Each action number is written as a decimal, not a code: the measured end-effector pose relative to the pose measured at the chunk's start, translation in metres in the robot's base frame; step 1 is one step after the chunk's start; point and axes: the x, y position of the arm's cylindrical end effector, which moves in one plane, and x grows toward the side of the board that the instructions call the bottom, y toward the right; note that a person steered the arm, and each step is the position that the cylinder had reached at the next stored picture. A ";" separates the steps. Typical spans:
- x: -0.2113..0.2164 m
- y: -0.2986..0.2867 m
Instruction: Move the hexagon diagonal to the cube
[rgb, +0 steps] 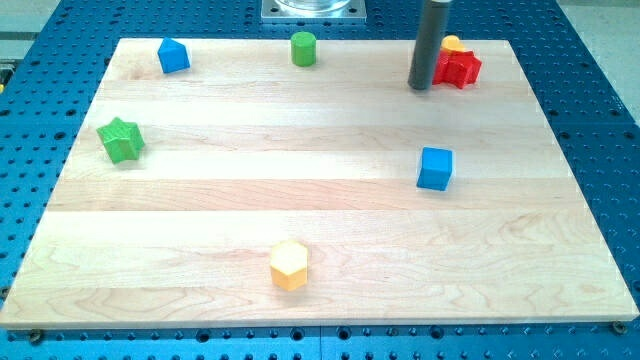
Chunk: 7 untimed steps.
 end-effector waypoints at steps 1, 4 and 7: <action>0.024 -0.028; 0.203 -0.243; 0.316 -0.212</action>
